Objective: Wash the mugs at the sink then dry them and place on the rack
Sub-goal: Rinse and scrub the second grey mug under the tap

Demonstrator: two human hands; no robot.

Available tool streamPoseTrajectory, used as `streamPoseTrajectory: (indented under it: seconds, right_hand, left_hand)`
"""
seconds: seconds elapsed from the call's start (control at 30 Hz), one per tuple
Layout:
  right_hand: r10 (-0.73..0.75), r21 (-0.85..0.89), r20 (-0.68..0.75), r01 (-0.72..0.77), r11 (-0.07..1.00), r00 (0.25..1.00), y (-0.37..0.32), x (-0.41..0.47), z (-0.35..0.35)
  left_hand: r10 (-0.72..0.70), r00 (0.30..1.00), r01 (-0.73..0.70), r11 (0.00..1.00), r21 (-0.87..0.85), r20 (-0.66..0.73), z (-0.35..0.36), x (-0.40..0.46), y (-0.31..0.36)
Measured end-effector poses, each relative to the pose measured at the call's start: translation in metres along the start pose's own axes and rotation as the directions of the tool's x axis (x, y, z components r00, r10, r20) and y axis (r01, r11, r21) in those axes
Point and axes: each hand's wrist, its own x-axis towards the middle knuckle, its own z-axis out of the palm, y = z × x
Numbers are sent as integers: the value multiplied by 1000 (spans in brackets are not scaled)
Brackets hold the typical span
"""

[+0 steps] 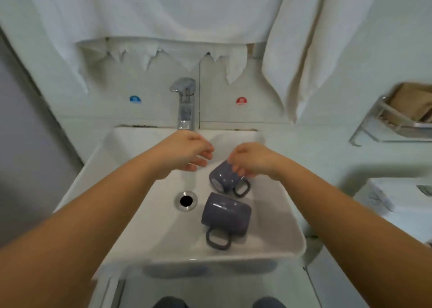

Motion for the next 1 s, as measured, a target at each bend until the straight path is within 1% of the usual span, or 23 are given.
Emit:
streamPoseTrajectory:
  seconds: [0.07,0.13,0.17,0.27,0.33,0.4,0.5,0.57,0.63,0.73,0.8,0.87,0.9,0.93,1.0]
  right_hand:
    - [-12,-270,113,43,962,993,17,19,36]
    - [25,-480,194,73,874,981,29,31,63]
    - [55,-529,206,64,846,977,35,36,78]
    - [91,-585,209,50,810,974,39,37,88]
    - [91,-608,183,40,793,979,41,35,93]
    - [66,-600,144,34,799,987,43,33,95]
    - [60,-508,141,20,861,988,39,32,92]
    - [77,-377,162,-10,926,984,32,34,89]
    - [48,-236,165,-8,972,985,24,39,88]
    - [6,-48,67,-2,999,998,6,50,86]
    - [-12,60,-18,13,998,1000,-8,57,86]
    - [2,179,-106,17,984,994,-19,65,89]
    - [24,256,-137,12,966,990,-23,68,92]
    - [49,343,-158,9,939,986,-26,71,96]
    - [107,476,-189,-5,880,976,-31,77,106]
  left_hand:
    - [-6,999,5,999,45,32,9,6,-38]
    - [-22,998,16,994,106,60,15,15,-70]
    - [-39,997,30,992,126,69,16,19,-89]
    - [-90,994,80,989,127,67,14,29,-112]
    - [-117,991,108,987,121,67,10,33,-123]
    - [-133,989,125,987,105,69,7,37,-129]
    - [-143,987,140,989,46,67,5,40,-127]
    - [-147,986,145,989,24,79,3,43,-124]
    - [-149,985,150,989,-3,87,0,46,-121]
    - [-137,989,143,975,-168,50,-12,53,-113]
    - [-118,992,104,957,-269,-38,-23,56,-105]
    - [-111,982,57,944,-325,-151,-33,60,-102]
    - [-119,981,57,931,-361,-154,-36,60,-103]
    - [-126,987,76,909,-409,-99,-39,60,-106]
    - [-111,990,138,851,-506,84,-40,58,-114]
